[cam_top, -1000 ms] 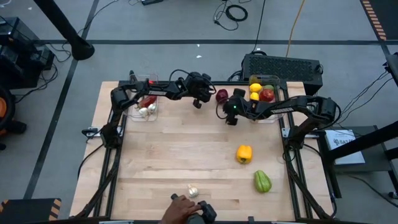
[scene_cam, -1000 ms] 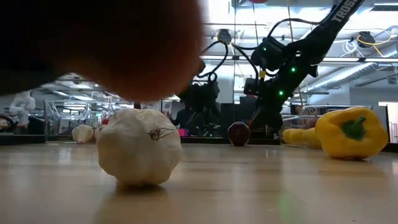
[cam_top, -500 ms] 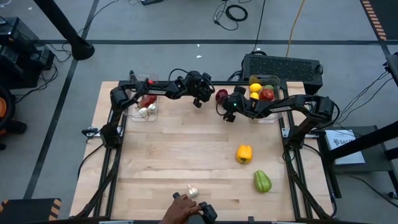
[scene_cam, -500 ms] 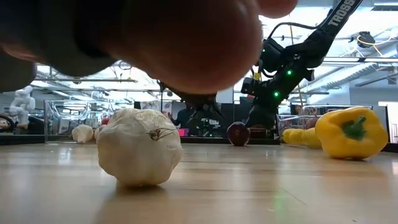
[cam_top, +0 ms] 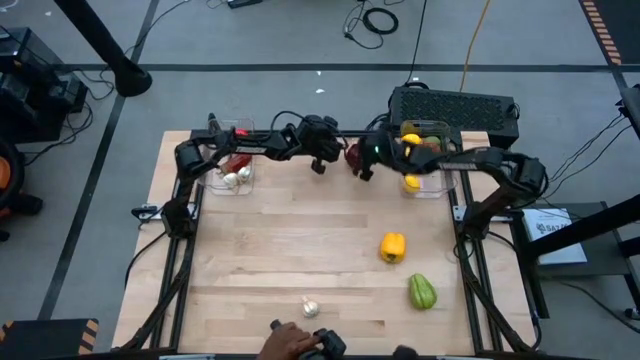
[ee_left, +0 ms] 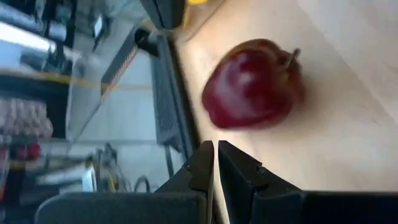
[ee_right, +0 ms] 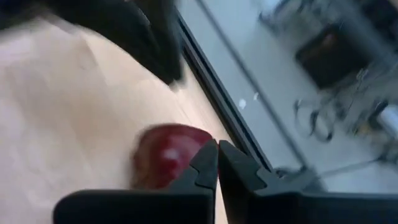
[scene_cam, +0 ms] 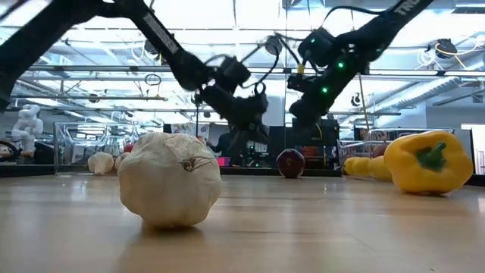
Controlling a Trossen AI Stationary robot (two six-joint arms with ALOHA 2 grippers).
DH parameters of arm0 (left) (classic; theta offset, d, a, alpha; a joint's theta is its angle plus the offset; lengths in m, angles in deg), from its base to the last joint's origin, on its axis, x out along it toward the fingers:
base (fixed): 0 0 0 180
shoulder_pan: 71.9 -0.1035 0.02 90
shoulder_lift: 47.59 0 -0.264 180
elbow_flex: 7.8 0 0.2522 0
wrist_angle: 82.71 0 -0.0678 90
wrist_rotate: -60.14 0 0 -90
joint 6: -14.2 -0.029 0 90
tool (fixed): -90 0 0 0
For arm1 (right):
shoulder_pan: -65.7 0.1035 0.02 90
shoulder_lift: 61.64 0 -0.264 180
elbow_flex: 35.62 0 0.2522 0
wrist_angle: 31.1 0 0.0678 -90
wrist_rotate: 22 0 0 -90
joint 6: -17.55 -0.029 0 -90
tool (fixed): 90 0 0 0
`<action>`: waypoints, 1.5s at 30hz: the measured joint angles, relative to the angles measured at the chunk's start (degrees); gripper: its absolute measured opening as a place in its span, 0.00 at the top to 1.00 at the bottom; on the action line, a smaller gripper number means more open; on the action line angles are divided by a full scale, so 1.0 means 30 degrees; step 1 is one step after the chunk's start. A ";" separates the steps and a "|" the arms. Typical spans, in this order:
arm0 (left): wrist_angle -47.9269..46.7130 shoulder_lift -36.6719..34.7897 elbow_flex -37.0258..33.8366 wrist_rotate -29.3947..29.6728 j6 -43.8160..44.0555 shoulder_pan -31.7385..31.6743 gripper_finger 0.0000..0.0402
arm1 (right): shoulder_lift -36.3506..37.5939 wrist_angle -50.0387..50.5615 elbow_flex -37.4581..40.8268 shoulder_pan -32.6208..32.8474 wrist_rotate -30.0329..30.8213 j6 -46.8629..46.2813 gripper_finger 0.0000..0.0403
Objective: Sort produce into baskets
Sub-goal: Put the apple into the right transparent bin
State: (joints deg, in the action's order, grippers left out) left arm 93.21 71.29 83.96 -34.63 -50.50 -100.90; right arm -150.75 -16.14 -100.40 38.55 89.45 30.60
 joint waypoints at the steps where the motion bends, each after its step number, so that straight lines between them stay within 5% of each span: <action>1: -0.0782 -0.0534 0.0000 0.0284 0.0437 0.0075 0.92 | -0.0273 0.0949 -0.0678 -0.0553 -0.0697 -0.0251 0.99; 9: -0.9041 -0.4373 0.0000 0.2115 0.3541 -0.0255 0.92 | -0.1907 0.2075 -0.3110 -0.3233 -0.5163 0.0564 1.00; 17: -1.3129 -0.5985 -0.0093 -0.1209 0.7158 -0.1221 0.92 | -0.4520 0.4150 -0.5377 -0.3621 -0.6680 0.1082 1.00; 40: -1.3393 -0.5970 -0.1078 -0.1267 0.7341 -0.0806 0.92 | -0.4959 0.9931 -0.6192 -0.0461 -0.6713 -0.0939 1.00; 45: -1.3321 -0.5970 -0.1078 -0.1267 0.7319 -0.0769 0.92 | -0.3893 1.0388 -0.6185 0.0782 -0.4274 -0.1655 1.00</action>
State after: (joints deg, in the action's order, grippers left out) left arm 53.25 53.38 80.72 -38.44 -28.55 -103.21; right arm -162.42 15.02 -118.96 40.89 76.63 25.64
